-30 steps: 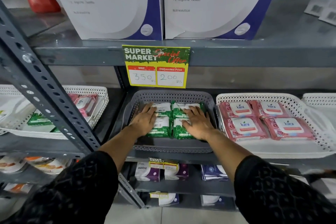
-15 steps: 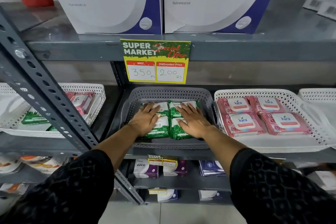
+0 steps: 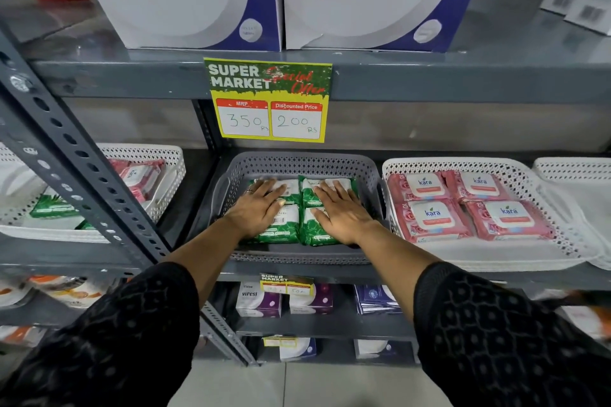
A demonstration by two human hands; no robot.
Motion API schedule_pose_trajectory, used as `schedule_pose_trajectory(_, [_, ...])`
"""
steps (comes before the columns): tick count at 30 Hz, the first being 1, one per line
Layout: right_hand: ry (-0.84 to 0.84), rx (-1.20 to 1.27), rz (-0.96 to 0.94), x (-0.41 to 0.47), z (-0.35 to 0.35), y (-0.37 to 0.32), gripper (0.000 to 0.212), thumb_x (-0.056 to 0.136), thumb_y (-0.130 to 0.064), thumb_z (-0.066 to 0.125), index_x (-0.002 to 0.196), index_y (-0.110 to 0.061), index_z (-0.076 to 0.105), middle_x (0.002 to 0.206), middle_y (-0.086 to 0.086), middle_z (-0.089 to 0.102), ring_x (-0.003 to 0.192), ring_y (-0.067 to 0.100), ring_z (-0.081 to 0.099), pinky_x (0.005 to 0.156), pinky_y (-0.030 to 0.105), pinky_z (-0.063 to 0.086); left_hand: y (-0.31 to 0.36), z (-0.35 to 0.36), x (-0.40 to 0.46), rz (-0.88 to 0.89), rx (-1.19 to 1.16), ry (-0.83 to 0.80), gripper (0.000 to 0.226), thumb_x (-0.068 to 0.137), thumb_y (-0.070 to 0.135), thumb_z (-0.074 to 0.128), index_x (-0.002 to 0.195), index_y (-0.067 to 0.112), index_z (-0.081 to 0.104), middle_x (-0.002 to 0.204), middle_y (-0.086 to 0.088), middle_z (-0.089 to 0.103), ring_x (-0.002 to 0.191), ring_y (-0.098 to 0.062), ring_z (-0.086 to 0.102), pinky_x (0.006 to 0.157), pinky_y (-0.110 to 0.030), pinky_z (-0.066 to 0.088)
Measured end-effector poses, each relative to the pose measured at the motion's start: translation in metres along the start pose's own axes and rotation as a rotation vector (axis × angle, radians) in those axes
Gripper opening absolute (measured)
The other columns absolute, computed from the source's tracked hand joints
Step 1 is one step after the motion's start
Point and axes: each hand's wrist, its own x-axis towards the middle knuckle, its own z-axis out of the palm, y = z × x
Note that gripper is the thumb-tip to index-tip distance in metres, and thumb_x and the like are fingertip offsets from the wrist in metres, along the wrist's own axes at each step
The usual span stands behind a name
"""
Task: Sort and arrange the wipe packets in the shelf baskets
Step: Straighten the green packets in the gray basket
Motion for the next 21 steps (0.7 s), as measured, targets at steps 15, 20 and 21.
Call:
schedule_pose_trajectory(15, [0.223,0.008,-0.107,-0.026,-0.059,0.026,0.052,0.103,-0.033,0.025,0.151,-0.013,0.024,0.162,0.008,0.014,0.149,0.02,0.008,0.121,0.041,-0.001,0.056,-0.024,0.005,-0.013,-0.084,0.167,0.046,0.102,0.029,0.028,0.143,0.007,0.032,0.151,-0.014,0.032,0.136,-0.03,0.033,0.11,-0.038,0.03])
schedule_pose_trajectory(20, [0.369,0.001,-0.008,-0.073,-0.089,0.114,0.043,0.101,-0.017,0.036,0.143,-0.008,0.04,0.157,0.013,0.027,0.146,0.024,0.021,0.119,0.042,0.006,0.132,-0.02,0.038,-0.063,-0.216,0.322,0.052,0.1,0.034,0.022,0.142,0.005,0.035,0.149,-0.017,0.036,0.135,-0.031,0.035,0.112,-0.037,0.027])
schedule_pose_trajectory(21, [0.339,-0.014,0.055,-0.086,-0.089,0.138,0.044,0.102,-0.019,0.034,0.145,-0.009,0.038,0.158,0.012,0.024,0.147,0.023,0.019,0.12,0.044,0.008,0.151,-0.017,0.045,-0.056,-0.22,0.324,0.055,0.098,0.035,0.021,0.141,0.005,0.037,0.148,-0.017,0.037,0.136,-0.032,0.034,0.113,-0.036,0.023])
